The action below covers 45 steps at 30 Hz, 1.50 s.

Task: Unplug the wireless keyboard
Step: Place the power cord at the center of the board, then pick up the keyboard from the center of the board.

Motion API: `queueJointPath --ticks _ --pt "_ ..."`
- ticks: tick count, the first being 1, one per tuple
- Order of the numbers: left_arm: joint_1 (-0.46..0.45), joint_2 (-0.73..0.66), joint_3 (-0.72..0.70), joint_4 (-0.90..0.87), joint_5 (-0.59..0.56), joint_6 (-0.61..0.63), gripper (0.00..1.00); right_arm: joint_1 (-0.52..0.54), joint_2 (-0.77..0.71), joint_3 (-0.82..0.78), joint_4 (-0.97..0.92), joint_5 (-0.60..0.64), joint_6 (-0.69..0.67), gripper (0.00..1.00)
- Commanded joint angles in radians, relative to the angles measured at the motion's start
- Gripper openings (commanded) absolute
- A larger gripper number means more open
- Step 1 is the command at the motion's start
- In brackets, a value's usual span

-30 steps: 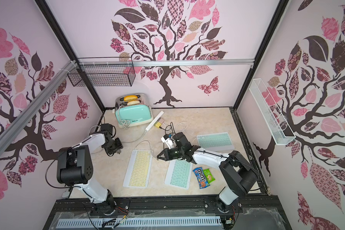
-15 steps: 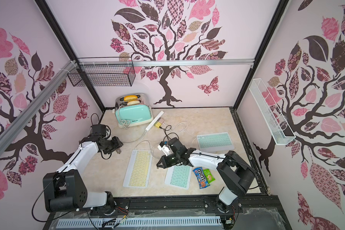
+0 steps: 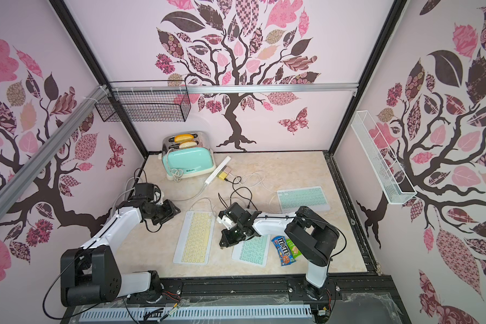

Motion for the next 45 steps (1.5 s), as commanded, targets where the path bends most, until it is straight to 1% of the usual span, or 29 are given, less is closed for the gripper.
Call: queueJointPath --ticks 1,6,7,11,12,13,16,19,22,24,25,28,30,33,34,36,38,40,42,45 --pt "-0.010 -0.039 -0.022 0.014 0.029 -0.003 0.44 0.005 -0.017 0.053 -0.006 0.033 -0.008 0.02" --pt "-0.011 -0.054 -0.027 0.007 0.035 0.006 0.47 0.005 0.029 0.071 0.014 0.023 0.010 0.17" --pt "-0.011 -0.054 -0.024 0.006 0.036 0.007 0.47 0.005 0.034 0.072 0.018 0.025 0.015 0.21" --pt "-0.013 -0.053 -0.023 0.004 0.038 0.008 0.47 0.006 0.038 0.079 0.011 0.057 0.028 0.45" --pt "-0.015 -0.054 -0.026 0.007 0.041 0.006 0.47 0.006 0.036 0.079 0.005 0.069 0.029 0.49" --pt "-0.015 -0.054 -0.027 0.008 0.042 0.006 0.48 0.006 0.031 0.079 -0.003 0.079 0.028 0.51" --pt "-0.034 -0.056 -0.029 0.008 0.037 0.008 0.48 0.006 0.000 0.067 -0.017 0.096 0.027 0.52" --pt "-0.094 -0.053 -0.010 -0.004 0.007 0.025 0.48 0.005 -0.073 0.047 -0.039 0.107 0.030 0.53" --pt "-0.227 -0.028 0.038 -0.044 -0.078 0.046 0.48 -0.006 -0.181 0.022 -0.080 0.147 0.023 0.55" --pt "-0.319 0.002 0.064 -0.074 -0.182 0.018 0.49 -0.030 -0.254 0.003 -0.109 0.164 0.013 0.56" --pt "-0.351 0.015 0.070 -0.078 -0.211 0.004 0.49 -0.045 -0.283 -0.007 -0.117 0.170 0.009 0.57" --pt "-0.448 0.057 0.076 -0.022 -0.222 -0.013 0.48 -0.119 -0.341 -0.044 -0.125 0.156 0.003 0.57" --pt "-0.493 0.100 0.093 0.010 -0.217 -0.017 0.45 -0.173 -0.355 -0.064 -0.126 0.143 -0.003 0.57" --pt "-0.535 0.148 0.124 0.057 -0.183 -0.028 0.44 -0.219 -0.371 -0.083 -0.135 0.139 -0.014 0.57" --pt "-0.541 0.153 0.125 0.085 -0.164 -0.033 0.45 -0.225 -0.378 -0.091 -0.134 0.142 -0.016 0.57" --pt "-0.541 0.164 0.119 0.142 -0.130 -0.060 0.50 -0.229 -0.391 -0.107 -0.127 0.149 -0.017 0.57" --pt "-0.540 0.171 0.117 0.188 -0.124 -0.081 0.55 -0.228 -0.400 -0.122 -0.118 0.147 -0.012 0.57" --pt "-0.536 0.193 0.130 0.221 -0.125 -0.102 0.57 -0.229 -0.408 -0.139 -0.105 0.139 -0.003 0.57" --pt "-0.530 0.229 0.145 0.243 -0.127 -0.133 0.56 -0.228 -0.416 -0.154 -0.096 0.134 0.004 0.57" --pt "-0.522 0.286 0.172 0.246 -0.119 -0.164 0.51 -0.229 -0.428 -0.165 -0.102 0.139 0.004 0.58"
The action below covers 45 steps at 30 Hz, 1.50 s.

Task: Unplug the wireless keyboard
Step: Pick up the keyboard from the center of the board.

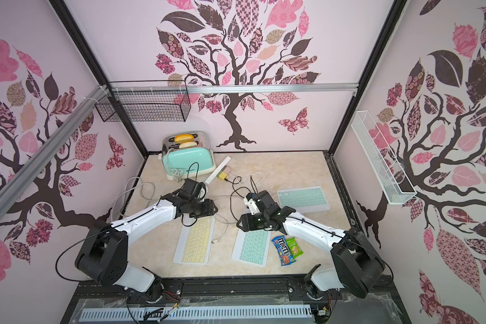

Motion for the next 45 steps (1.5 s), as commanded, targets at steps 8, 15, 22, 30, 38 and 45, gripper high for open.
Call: queueJointPath --ticks 8,15,22,30,38,45 --pt "0.009 0.095 0.048 0.049 -0.011 -0.058 0.34 0.002 -0.074 -0.027 -0.002 0.017 0.006 0.59" --pt "0.009 0.084 0.044 0.084 0.028 -0.053 0.03 0.002 -0.105 -0.036 -0.004 0.011 0.035 0.59" --pt "0.012 0.011 0.102 0.038 0.019 -0.031 0.00 0.002 -0.179 -0.060 0.014 0.028 0.070 0.59" --pt "0.013 -0.092 0.151 -0.010 0.002 -0.017 0.00 0.021 -0.150 -0.083 0.135 -0.022 0.133 0.59" --pt "0.023 -0.125 0.185 -0.059 0.008 -0.004 0.00 0.128 -0.013 -0.031 0.295 -0.018 0.127 0.58" --pt "0.026 -0.140 0.264 -0.117 0.002 0.029 0.00 0.145 0.008 -0.004 0.314 0.038 0.113 0.57"
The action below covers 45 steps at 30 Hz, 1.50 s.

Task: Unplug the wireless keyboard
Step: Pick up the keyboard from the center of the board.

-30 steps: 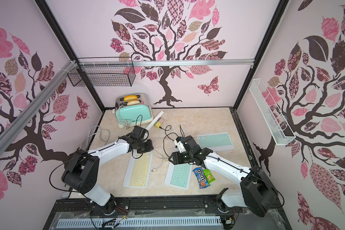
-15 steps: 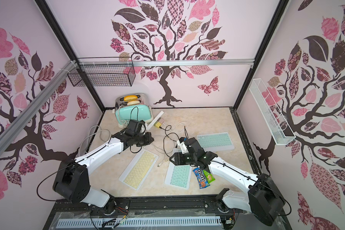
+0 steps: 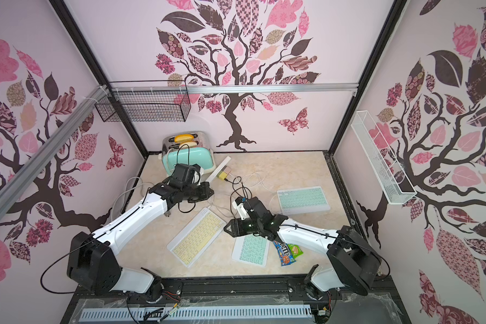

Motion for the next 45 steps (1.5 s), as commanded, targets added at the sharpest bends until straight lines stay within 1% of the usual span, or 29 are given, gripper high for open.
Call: queueJointPath --ticks 1,3,5,7,10,13,15,18,21,23,26,29,34,36,39,42,45 --pt "0.007 -0.029 0.080 -0.045 -0.023 0.050 0.00 0.002 -0.025 0.047 0.030 0.048 -0.022 0.57" --pt "0.006 -0.035 0.111 -0.105 -0.063 0.065 0.00 0.001 -0.047 0.048 0.010 0.093 -0.039 0.58" --pt "0.007 -0.060 0.115 -0.108 -0.056 0.070 0.00 0.001 -0.062 0.048 -0.001 0.125 -0.057 0.58" --pt "0.007 -0.086 0.120 -0.096 -0.045 0.066 0.00 0.000 -0.067 0.051 0.000 0.116 -0.081 0.58" --pt "0.008 -0.102 0.153 -0.105 -0.035 0.060 0.00 0.001 -0.051 0.057 0.034 0.071 -0.108 0.59" --pt "0.006 -0.100 0.182 -0.112 -0.028 0.057 0.00 0.002 -0.018 0.057 0.128 -0.014 -0.117 0.61" --pt "0.006 -0.095 0.196 -0.114 -0.032 0.057 0.00 0.000 0.010 0.085 0.123 -0.014 -0.129 0.62" --pt "0.006 -0.081 0.216 -0.119 -0.048 0.054 0.00 -0.002 0.028 0.134 0.039 0.049 -0.155 0.61" --pt "0.006 -0.069 0.234 -0.124 -0.061 0.056 0.00 -0.002 0.018 0.127 0.054 0.000 -0.184 0.62" --pt "0.006 -0.064 0.243 -0.121 -0.069 0.050 0.00 -0.002 0.033 0.120 0.068 -0.013 -0.173 0.63" --pt "0.006 -0.059 0.257 -0.118 -0.074 0.045 0.00 -0.011 0.085 0.108 0.109 0.003 -0.127 0.64" --pt "0.006 -0.053 0.270 -0.124 -0.071 0.048 0.00 -0.027 0.142 0.094 0.178 -0.032 -0.084 0.64" --pt "0.007 -0.047 0.289 -0.144 -0.078 0.058 0.00 -0.028 0.219 0.126 0.190 -0.062 -0.065 0.65" --pt "0.007 -0.047 0.290 -0.146 -0.086 0.061 0.00 -0.032 0.253 0.140 0.211 -0.101 -0.048 0.65" --pt "0.007 -0.045 0.289 -0.149 -0.087 0.061 0.00 -0.033 0.292 0.137 0.313 -0.175 0.010 0.65" --pt "0.007 -0.039 0.284 -0.147 -0.091 0.061 0.00 -0.032 0.335 0.139 0.410 -0.221 0.052 0.61" --pt "0.010 -0.032 0.277 -0.146 -0.097 0.060 0.00 -0.032 0.381 0.151 0.482 -0.255 0.079 0.53"
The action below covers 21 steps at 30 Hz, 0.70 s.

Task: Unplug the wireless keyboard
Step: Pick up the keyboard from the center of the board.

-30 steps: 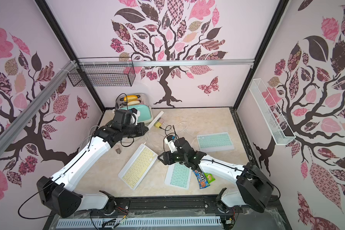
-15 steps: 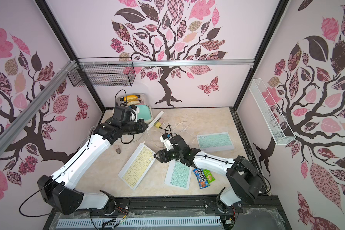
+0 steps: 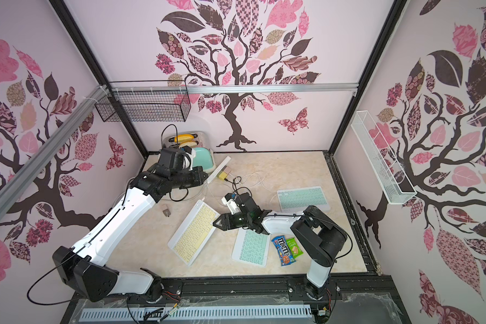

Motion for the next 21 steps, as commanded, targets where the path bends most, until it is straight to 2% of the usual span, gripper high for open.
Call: queueJointPath --ticks 1,12,15,18,21 --pt "0.008 0.012 0.017 0.023 -0.014 0.018 0.00 -0.004 0.042 0.045 0.148 -0.078 0.059 0.49" --pt "0.035 0.047 -0.017 0.029 -0.013 0.010 0.00 -0.003 0.061 0.050 0.189 -0.096 0.077 0.06" --pt "0.060 0.060 -0.040 0.038 0.001 0.013 0.00 -0.003 0.032 0.030 0.196 -0.111 0.084 0.00" --pt "0.082 0.077 -0.062 0.056 0.031 -0.007 0.01 -0.004 -0.007 0.015 0.161 -0.120 0.088 0.00" --pt "0.110 0.092 -0.069 0.074 0.063 -0.020 0.06 -0.004 -0.042 0.012 0.109 -0.143 0.074 0.00"
